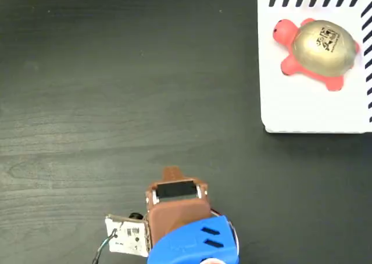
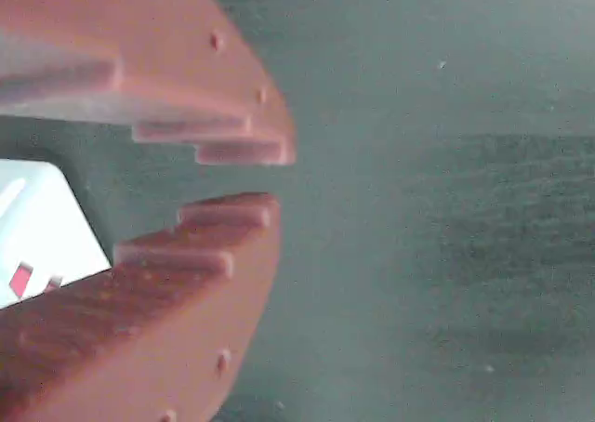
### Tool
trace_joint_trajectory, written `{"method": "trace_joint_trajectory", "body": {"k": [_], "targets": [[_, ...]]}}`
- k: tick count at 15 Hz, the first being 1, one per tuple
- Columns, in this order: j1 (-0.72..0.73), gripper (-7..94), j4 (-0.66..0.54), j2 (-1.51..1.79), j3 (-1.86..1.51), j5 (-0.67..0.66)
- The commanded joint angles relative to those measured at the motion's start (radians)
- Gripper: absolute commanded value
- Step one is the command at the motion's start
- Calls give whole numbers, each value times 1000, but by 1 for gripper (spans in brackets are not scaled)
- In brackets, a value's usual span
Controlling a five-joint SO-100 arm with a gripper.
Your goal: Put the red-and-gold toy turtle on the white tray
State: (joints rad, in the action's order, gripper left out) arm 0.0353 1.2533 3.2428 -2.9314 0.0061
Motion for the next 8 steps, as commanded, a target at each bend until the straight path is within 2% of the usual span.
{"method": "trace_joint_trajectory", "body": {"k": [1, 8], "targets": [[51, 0, 18, 8, 9, -40], [63, 0, 18, 6, 9, -51]]}}
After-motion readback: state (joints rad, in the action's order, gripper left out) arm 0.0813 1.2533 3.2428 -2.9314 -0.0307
